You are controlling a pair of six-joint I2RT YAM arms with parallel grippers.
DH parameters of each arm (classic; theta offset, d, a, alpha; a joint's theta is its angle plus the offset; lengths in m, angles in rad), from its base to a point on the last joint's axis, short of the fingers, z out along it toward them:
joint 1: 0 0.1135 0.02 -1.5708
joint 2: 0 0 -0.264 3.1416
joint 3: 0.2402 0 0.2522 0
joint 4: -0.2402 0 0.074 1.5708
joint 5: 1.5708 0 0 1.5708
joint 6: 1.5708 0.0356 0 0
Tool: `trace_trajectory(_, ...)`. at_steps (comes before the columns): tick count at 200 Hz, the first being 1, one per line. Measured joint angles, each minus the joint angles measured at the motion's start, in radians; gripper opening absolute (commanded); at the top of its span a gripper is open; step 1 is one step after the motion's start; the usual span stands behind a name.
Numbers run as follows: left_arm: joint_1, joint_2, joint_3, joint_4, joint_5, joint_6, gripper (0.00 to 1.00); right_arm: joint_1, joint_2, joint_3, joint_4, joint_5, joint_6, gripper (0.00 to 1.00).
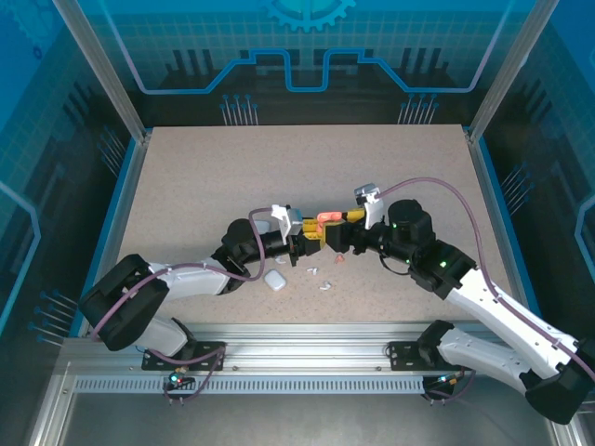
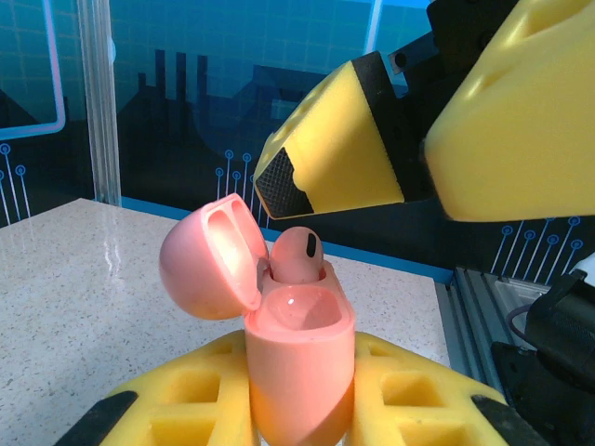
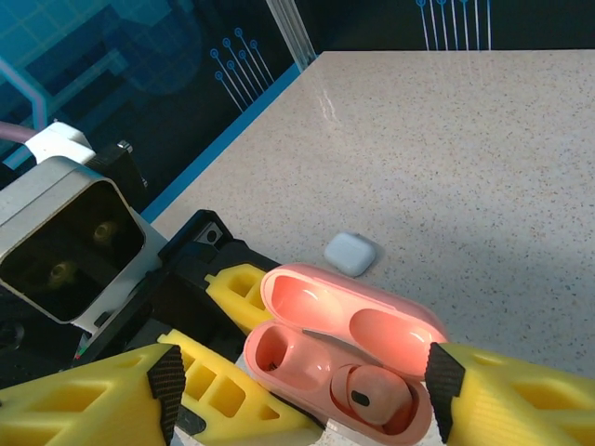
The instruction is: Insert wireless bluetooth earbuds into charging case
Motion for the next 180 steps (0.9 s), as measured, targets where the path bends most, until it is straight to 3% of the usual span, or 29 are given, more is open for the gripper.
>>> trace_trajectory(56,0.0,0.0,0.0,0.008,0.0,0.0,0.0,-0.016,-0.019,0.068,-0.077,0.023,-0.009,0.76)
trace_trajectory(113,0.0,-0.088,-0.051,-0.009,-0.019,0.029,0.0,-0.112,-0.085,0.129,-0.22,0.047,-0.041,0.78)
trace_trajectory(180,0.019,-0.343,-0.126,-0.146,-0.056,0.087,0.0,-0.286,-0.034,-0.009,-0.29,0.014,0.077,0.64)
